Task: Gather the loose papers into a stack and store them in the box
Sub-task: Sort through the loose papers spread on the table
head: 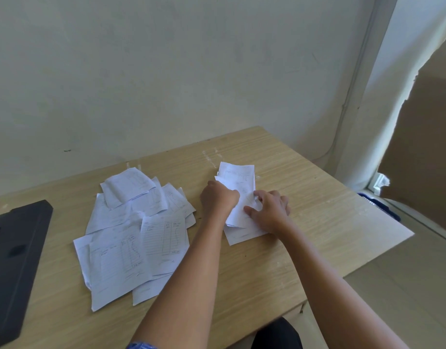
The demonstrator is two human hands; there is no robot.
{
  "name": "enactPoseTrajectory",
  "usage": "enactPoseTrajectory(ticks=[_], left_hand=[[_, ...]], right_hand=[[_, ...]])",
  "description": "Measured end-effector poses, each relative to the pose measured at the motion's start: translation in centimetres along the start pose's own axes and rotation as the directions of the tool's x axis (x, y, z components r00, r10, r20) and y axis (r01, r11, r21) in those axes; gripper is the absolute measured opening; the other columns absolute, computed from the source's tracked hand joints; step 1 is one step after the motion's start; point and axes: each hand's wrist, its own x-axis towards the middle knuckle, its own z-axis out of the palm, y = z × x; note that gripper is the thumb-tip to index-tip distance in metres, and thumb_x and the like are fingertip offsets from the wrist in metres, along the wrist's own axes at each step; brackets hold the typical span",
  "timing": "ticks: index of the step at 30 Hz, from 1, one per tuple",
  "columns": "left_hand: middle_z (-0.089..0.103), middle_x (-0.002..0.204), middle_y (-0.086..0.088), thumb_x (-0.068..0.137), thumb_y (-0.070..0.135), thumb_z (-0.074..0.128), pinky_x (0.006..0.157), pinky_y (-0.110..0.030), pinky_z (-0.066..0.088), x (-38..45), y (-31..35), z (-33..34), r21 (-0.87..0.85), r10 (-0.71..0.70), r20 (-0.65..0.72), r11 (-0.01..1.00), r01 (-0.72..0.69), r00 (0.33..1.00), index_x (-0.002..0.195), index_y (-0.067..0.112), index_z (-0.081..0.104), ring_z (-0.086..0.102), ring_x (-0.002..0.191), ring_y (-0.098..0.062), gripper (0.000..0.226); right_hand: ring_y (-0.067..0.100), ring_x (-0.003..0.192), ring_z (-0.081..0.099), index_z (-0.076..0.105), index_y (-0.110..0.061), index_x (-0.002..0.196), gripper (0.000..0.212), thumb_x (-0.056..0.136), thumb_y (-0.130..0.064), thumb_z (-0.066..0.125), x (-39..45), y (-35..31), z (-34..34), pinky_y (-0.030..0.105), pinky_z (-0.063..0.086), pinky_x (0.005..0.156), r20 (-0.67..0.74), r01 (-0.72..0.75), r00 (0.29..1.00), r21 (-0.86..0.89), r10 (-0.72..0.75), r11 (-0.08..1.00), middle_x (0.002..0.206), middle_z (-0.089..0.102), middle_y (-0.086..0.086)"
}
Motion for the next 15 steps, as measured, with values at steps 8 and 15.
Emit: enactPoseTrajectory(ticks=[8, 15], left_hand=[[0.025, 0.165, -0.007, 0.090, 0.063, 0.056, 0.113, -0.052, 0.030, 3.2, -1.6, -2.4, 0.297, 0.026, 0.154, 0.952, -0.071, 0.988, 0.159, 0.030, 0.027, 0.017, 0.151, -0.041, 0.082], [0.012, 0.171, 0.015, 0.103, 0.044, 0.036, 0.121, -0.051, 0.025, 6.8, 0.2, -2.4, 0.371, 0.366, 0.288, 0.809, -0.455, 0.885, 0.163, 0.033, 0.023, 0.016, 0.156, -0.025, 0.062]], right_hand=[[0.024, 0.120, 0.049, 0.049, -0.009, 0.139, 0.095, 0.061, -0.039, 0.092, -0.9, 1.5, -3.9, 0.040, 0.044, 0.104, 0.214, 0.124, 0.969, 0.002, -0.122, 0.992, 0.132, 0.052, 0.006], [0.005, 0.131, 0.033, 0.028, -0.031, 0.153, 0.127, 0.046, -0.062, 0.090, -2.8, 3.6, -2.7, 0.032, 0.038, 0.112, 0.115, 0.323, 0.938, 0.051, -0.327, 0.945, 0.143, 0.030, -0.013]])
